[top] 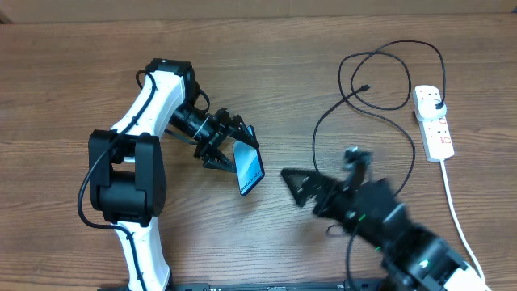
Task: Plug charger to phone and switch on socket
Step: 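Reach right gripper toward the phone held by the left gripper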
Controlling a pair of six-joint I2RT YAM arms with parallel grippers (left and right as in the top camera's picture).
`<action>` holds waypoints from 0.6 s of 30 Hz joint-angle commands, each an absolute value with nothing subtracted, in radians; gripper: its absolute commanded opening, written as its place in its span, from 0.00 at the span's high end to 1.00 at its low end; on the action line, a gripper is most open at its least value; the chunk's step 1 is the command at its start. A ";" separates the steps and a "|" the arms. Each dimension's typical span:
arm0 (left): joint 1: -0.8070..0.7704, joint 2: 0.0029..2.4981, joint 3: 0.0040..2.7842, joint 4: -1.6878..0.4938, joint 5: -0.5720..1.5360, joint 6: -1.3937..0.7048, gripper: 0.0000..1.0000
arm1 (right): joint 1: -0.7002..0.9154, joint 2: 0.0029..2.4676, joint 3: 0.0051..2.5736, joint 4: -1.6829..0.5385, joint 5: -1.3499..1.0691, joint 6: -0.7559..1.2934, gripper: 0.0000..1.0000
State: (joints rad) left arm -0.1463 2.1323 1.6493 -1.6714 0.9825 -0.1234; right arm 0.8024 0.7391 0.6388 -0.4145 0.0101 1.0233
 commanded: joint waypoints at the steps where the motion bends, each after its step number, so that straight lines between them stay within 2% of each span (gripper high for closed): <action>1: -0.151 2.131 1.673 -1.674 1.030 -0.112 0.48 | 0.996 0.781 0.665 -0.409 0.450 1.126 0.01; 4: -0.151 2.131 1.673 -1.674 1.029 -0.112 0.48 | 1.134 0.848 0.665 -0.364 0.658 1.192 0.00; 7: -0.151 2.131 1.673 -1.671 1.030 -0.112 0.48 | 1.205 0.920 0.665 -0.250 0.698 1.201 0.00; 18: -0.151 2.131 1.673 -1.659 1.029 -0.112 0.48 | 1.224 1.222 0.665 0.000 0.701 1.200 0.00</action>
State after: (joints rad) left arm -0.1463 2.1323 1.6493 -1.6573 0.9848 -0.1230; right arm 1.2190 1.1870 0.6415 -0.0322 0.6609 1.1938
